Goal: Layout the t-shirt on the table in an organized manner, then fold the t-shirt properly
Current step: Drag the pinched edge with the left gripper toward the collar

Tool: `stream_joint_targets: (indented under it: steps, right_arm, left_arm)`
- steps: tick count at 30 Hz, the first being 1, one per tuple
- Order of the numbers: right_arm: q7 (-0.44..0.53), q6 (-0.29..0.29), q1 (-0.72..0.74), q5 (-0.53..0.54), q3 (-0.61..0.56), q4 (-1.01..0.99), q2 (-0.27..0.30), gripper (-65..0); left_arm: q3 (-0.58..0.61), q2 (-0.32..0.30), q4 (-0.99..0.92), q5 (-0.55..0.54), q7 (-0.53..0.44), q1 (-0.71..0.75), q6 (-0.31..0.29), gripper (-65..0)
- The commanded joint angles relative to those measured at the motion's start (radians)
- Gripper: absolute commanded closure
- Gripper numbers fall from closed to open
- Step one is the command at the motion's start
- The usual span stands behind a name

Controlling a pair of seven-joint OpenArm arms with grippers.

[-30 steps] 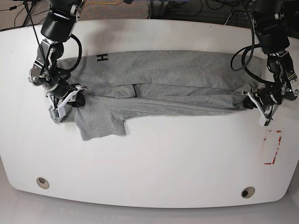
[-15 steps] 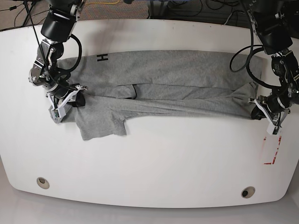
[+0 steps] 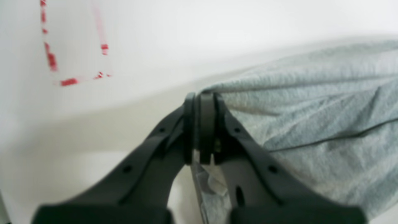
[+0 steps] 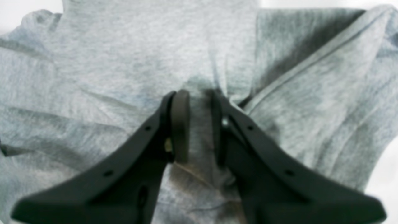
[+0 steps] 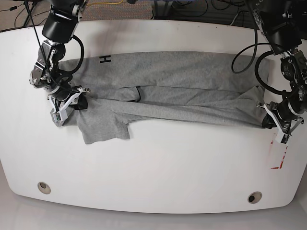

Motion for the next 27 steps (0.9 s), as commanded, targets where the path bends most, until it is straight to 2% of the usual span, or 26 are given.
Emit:
stream_joint_targets:
  steps: [1, 6, 16, 27]
  right_arm:
    - [-0.042, -0.005, 0.002, -0.023, 0.001, 0.004, 0.008, -11.7]
    - [-0.042, -0.005, 0.002, -0.023, 0.001, 0.004, 0.008, -11.7]
    - [-0.042, -0.005, 0.002, -0.022, 0.002, 0.004, 0.007, -11.7]
    - [-0.042, -0.005, 0.004, -0.022, 0.002, 0.004, 0.007, -11.7]
  left_arm:
    - [-0.006, -0.017, 0.063, -0.008, 0.019, 0.003, -0.001, -0.6]
    - [-0.011, -0.017, 0.149, -0.008, 0.068, 0.043, -0.001, -0.6]
    - [-0.108, -0.014, 0.265, -0.008, 0.197, 0.121, -0.001, -0.6]
    - [-0.148, -0.02, 0.271, -0.005, 0.203, 0.249, -0.001, -0.7]
